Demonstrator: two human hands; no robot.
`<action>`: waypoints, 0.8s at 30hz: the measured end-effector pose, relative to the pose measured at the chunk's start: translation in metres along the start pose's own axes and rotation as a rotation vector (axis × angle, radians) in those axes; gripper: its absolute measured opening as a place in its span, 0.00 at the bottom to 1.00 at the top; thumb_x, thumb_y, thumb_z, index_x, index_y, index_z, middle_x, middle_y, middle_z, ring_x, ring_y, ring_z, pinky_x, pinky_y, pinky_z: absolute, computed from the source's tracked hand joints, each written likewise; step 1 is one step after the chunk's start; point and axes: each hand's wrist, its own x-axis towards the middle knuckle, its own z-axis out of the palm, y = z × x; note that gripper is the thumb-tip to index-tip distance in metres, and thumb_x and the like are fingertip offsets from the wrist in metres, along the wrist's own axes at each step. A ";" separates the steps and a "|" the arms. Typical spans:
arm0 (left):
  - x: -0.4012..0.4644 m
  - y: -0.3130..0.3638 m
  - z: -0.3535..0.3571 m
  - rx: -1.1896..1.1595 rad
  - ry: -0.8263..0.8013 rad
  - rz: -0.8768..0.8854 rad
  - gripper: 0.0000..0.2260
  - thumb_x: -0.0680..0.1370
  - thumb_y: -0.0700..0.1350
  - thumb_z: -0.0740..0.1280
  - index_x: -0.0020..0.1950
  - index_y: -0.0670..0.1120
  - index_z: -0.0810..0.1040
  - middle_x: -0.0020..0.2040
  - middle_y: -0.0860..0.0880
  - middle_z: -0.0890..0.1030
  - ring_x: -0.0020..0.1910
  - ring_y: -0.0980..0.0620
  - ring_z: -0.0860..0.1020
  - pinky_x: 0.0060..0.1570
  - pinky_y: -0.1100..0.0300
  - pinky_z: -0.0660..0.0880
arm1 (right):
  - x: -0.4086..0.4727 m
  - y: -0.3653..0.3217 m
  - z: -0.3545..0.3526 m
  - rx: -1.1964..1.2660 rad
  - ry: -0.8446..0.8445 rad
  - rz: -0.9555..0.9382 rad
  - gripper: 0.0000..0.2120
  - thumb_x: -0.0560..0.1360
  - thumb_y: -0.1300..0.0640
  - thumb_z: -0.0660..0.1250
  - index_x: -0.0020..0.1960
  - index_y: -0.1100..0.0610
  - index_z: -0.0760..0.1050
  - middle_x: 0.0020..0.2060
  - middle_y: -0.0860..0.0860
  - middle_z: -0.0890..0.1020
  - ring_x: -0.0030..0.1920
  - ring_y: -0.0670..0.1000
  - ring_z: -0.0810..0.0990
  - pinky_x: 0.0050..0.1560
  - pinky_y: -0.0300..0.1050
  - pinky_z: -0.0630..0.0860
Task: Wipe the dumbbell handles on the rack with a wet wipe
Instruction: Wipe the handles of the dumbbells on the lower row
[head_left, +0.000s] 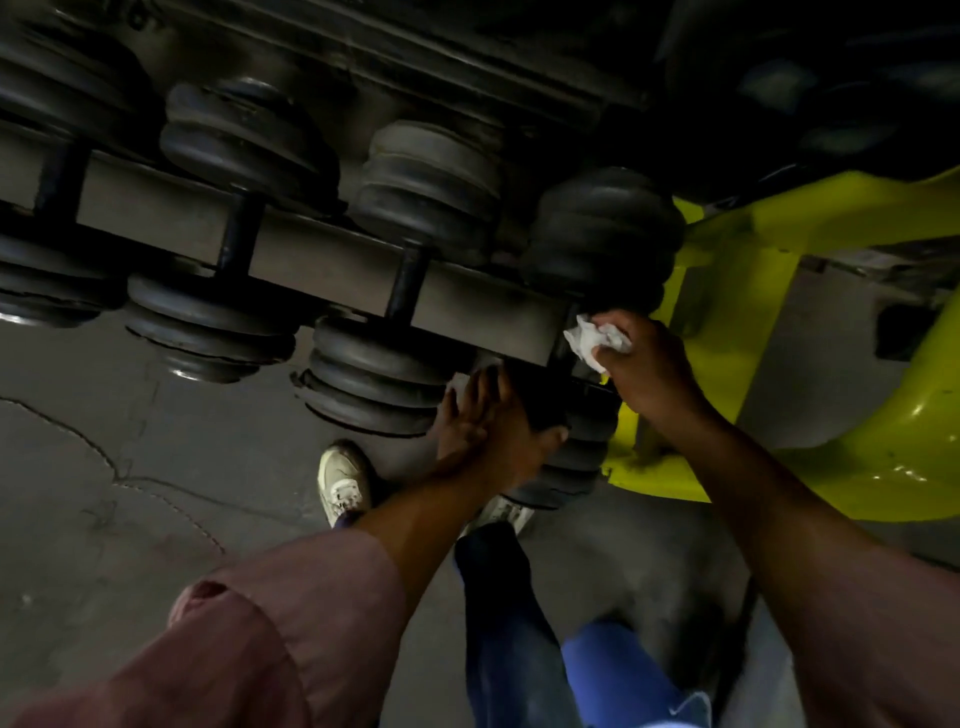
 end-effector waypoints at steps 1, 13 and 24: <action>0.001 0.007 0.006 -0.032 -0.045 -0.039 0.50 0.76 0.72 0.61 0.83 0.45 0.39 0.84 0.45 0.43 0.82 0.45 0.43 0.78 0.42 0.43 | 0.001 0.006 -0.003 -0.013 -0.015 -0.032 0.15 0.73 0.62 0.69 0.59 0.51 0.80 0.55 0.51 0.84 0.55 0.54 0.80 0.52 0.45 0.75; 0.006 0.027 0.024 -0.075 -0.004 -0.191 0.60 0.68 0.78 0.65 0.82 0.47 0.34 0.83 0.47 0.37 0.82 0.44 0.42 0.79 0.38 0.47 | 0.012 0.022 0.015 -0.122 -0.238 -0.312 0.21 0.72 0.65 0.64 0.60 0.46 0.80 0.60 0.49 0.78 0.60 0.51 0.78 0.62 0.43 0.74; 0.004 0.024 0.026 -0.104 0.063 -0.137 0.59 0.68 0.76 0.67 0.83 0.48 0.39 0.84 0.46 0.41 0.82 0.43 0.44 0.78 0.38 0.50 | 0.012 0.015 0.022 -0.488 -0.398 -0.486 0.09 0.79 0.51 0.61 0.50 0.50 0.80 0.57 0.49 0.76 0.56 0.53 0.78 0.49 0.47 0.73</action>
